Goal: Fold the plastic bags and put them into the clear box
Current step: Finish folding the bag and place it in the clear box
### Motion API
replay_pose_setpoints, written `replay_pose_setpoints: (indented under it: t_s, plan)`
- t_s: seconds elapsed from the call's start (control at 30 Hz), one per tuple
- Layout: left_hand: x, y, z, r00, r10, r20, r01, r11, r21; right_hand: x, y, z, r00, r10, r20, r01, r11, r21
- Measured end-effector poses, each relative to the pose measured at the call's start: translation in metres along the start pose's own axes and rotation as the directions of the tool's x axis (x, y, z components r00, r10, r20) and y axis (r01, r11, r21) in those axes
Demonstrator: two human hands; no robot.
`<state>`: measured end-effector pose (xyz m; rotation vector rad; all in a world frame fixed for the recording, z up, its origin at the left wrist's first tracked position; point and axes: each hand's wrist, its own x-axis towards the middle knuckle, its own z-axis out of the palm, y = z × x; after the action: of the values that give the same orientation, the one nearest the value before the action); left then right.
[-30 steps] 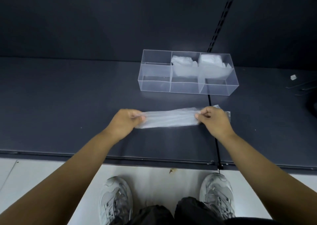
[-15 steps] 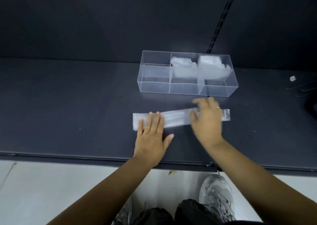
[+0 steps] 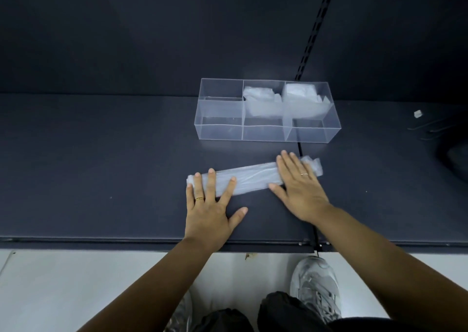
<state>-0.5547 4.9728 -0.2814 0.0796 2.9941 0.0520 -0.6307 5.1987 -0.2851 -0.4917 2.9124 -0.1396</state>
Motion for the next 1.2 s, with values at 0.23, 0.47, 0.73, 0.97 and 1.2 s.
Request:
replay_pose_setpoints:
  t_s: [0.23,0.47,0.73,0.97,1.2]
  plan:
    - [0.005,-0.017,-0.001,0.996,0.086,-0.030,-0.085,0.996,0.010,0.004,0.043,-0.030,0.949,0.207,-0.237,-0.130,0.944,0.303]
    - [0.023,-0.051,-0.007,0.959,0.283,0.038,-0.285,0.955,0.086,-0.002,0.042,-0.056,0.965,0.258,0.052,-0.240,0.785,0.571]
    - [-0.013,0.053,-0.026,0.891,0.444,-0.091,-0.447,0.828,-0.339,-0.084,-0.005,-0.096,0.821,0.262,0.508,-0.525,-0.007,0.851]
    - [-0.025,0.069,-0.061,0.991,0.123,-0.042,-0.071,0.235,-0.970,-0.097,-0.010,-0.109,0.927,0.180,0.330,-0.352,0.103,0.930]
    - [-0.004,0.040,-0.059,0.936,0.156,0.314,0.348,-0.295,-0.890,-0.058,-0.038,-0.064,0.941,-0.182,0.286,-0.251,0.192,0.949]
